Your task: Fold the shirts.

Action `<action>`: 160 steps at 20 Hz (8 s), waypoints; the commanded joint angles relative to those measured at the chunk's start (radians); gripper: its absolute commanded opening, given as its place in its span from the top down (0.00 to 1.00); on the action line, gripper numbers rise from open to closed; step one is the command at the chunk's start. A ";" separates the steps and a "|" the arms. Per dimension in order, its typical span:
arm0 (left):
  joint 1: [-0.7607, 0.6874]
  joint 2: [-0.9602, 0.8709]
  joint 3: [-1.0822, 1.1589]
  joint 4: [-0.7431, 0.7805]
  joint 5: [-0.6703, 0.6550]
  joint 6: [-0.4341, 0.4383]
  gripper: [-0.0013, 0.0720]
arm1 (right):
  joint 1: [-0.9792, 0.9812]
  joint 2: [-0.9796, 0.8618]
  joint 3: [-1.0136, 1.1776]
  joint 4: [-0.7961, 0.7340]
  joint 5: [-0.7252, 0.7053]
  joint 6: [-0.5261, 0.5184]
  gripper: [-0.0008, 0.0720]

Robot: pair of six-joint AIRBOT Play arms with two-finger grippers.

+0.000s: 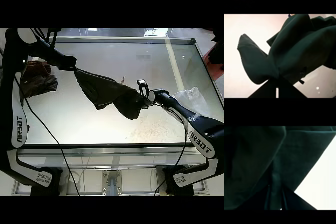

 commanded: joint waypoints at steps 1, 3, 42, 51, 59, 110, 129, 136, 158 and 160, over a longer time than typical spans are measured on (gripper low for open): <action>0.000 0.001 0.000 -0.016 0.000 0.007 0.97 | 0.003 -0.032 0.000 -0.097 0.043 0.007 0.77; 0.000 0.001 0.000 -0.023 0.000 0.013 0.97 | 0.003 -0.044 0.000 -0.120 0.044 0.007 0.93; 0.001 -0.030 -0.363 0.629 0.156 -0.229 0.97 | -0.257 0.001 0.442 -0.220 -0.018 0.326 0.94; 0.009 -0.039 -0.121 0.632 0.703 -0.422 0.03 | -0.265 -0.066 0.443 -0.013 -0.338 0.373 0.40; 0.277 0.161 -0.127 0.754 0.372 -0.356 0.04 | -0.382 0.239 0.413 -0.177 0.149 0.230 0.39; 0.405 -0.245 -0.423 -0.446 0.194 0.111 0.97 | -0.103 0.813 -0.711 0.474 0.026 0.609 0.46; 0.404 -0.245 -0.398 -0.446 0.171 0.111 0.97 | -0.029 0.679 -0.949 1.082 -0.481 0.455 0.38; 0.404 -0.245 -0.398 -0.446 0.173 0.111 0.97 | -0.028 0.623 -0.949 1.114 -0.534 0.443 0.56; 0.549 0.642 -0.107 -0.226 0.171 0.162 0.97 | -0.328 1.376 0.061 0.111 -0.071 0.275 0.95; 0.549 0.728 -0.107 -0.087 0.180 0.102 0.97 | -0.342 1.378 0.208 -0.032 0.046 0.290 0.95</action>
